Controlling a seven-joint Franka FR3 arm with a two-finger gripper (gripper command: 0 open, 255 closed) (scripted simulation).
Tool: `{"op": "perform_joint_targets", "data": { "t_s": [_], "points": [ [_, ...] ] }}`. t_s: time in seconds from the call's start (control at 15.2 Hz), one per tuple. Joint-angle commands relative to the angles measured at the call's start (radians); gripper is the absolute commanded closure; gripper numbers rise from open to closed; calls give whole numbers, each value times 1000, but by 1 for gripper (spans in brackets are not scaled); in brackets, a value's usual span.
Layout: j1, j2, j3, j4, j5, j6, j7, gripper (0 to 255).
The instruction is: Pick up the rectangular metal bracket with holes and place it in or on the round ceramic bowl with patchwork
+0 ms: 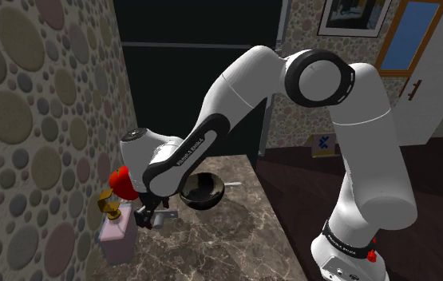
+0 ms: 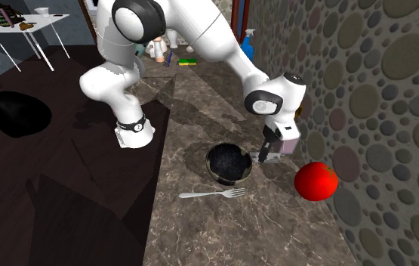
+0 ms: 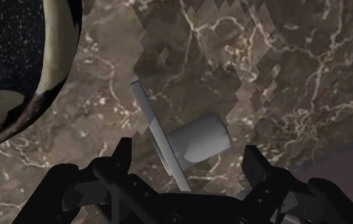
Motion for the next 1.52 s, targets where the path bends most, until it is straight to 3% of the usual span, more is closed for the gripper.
{"op": "perform_joint_targets", "data": {
  "t_s": [0.0,0.4,0.46,1.06,1.45],
  "points": [
    [-1,5,-2,-2,-3,8,0,0],
    [-1,5,-2,-2,-3,7,0,0],
    [-1,5,-2,-2,-3,7,0,255],
    [-1,5,-2,-2,-3,8,0,255],
    [-12,-52,14,1,22,-50,-17,255]
  ]
}}
